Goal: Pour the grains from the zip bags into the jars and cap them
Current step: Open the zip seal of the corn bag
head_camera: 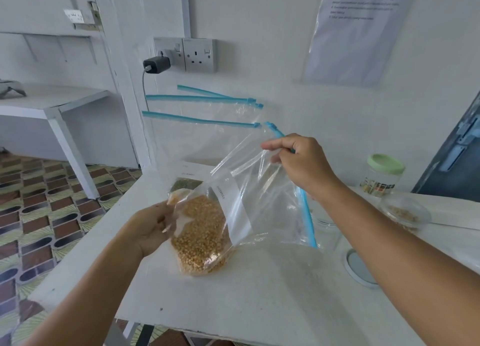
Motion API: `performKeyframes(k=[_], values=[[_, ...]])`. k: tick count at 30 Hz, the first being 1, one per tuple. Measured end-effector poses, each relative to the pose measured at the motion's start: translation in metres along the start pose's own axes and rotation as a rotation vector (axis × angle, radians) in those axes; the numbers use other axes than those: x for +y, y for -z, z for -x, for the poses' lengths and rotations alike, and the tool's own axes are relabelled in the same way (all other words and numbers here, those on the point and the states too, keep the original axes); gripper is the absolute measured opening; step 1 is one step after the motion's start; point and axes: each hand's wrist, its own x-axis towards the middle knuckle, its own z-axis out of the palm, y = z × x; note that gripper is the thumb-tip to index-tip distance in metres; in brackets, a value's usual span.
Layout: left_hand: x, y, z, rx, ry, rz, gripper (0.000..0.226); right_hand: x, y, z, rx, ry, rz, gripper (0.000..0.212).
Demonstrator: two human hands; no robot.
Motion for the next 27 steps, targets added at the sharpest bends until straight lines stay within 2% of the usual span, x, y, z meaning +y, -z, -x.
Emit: performKeyframes(k=[6, 9, 12, 15, 17, 20, 24, 27], values=[[0.017, 0.006, 0.008, 0.085, -0.329, -0.044, 0.018, -0.003, 0.003, -0.004, 0.043, 0.022, -0.037, 0.052], [0.027, 0.004, 0.016, 0.117, -0.439, -0.026, 0.017, -0.003, 0.002, -0.006, 0.047, 0.031, -0.042, 0.054], [0.033, 0.006, 0.018, 0.101, -0.479, -0.090, 0.018, 0.002, -0.001, -0.006, 0.035, 0.012, -0.042, 0.054], [0.033, 0.014, 0.016, 0.072, -0.418, -0.111, 0.009, 0.010, -0.005, -0.002, 0.023, -0.003, -0.018, 0.053], [0.032, 0.019, 0.015, 0.074, -0.412, -0.089, 0.013, 0.011, -0.006, -0.002, 0.021, -0.011, -0.011, 0.053], [0.030, 0.021, 0.015, 0.119, -0.491, -0.173, 0.021, 0.008, -0.007, -0.003, 0.006, -0.014, -0.012, 0.053], [0.024, 0.017, 0.015, 0.263, -0.619, -0.268, 0.002, 0.007, -0.008, -0.004, 0.003, -0.030, -0.011, 0.051], [0.024, 0.016, 0.011, 0.321, -0.680, -0.322, 0.005, 0.009, -0.006, -0.005, 0.008, -0.038, -0.007, 0.052]])
